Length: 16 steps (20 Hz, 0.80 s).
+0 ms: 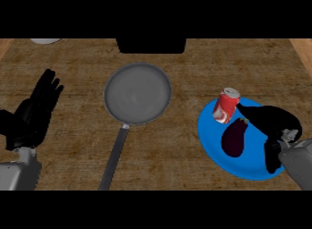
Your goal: Pick the eggplant from the plate and place it in the pan
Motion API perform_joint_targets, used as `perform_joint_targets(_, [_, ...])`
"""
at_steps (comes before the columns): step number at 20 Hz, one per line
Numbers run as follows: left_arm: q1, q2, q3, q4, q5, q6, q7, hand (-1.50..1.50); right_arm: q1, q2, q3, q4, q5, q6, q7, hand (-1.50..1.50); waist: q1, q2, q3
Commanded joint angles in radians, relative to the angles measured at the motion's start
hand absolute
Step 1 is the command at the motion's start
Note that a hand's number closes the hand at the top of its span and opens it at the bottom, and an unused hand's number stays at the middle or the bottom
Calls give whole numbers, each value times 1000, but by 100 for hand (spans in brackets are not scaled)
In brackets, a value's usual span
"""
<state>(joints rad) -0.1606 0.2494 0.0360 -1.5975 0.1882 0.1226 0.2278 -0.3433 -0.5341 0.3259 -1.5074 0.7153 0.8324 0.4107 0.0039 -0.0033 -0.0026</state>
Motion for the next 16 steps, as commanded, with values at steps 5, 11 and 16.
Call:
perform_joint_targets(5, [7, -29, 19, 45, -28, -32, -30, 0, 31, 61, -16, 88, 117, -80, -96, -150, -2, 4, 3])
perform_joint_targets(11, [32, -24, 14, -92, -30, -19, 68, 0, 41, 108, 2, 201, 158, -131, -163, -150, 4, 3, 3])
perform_joint_targets(16, [17, -21, 41, -57, -27, -32, 52, 0, 22, 92, 17, 257, 198, -215, -306, 150, 7, 5, 3])
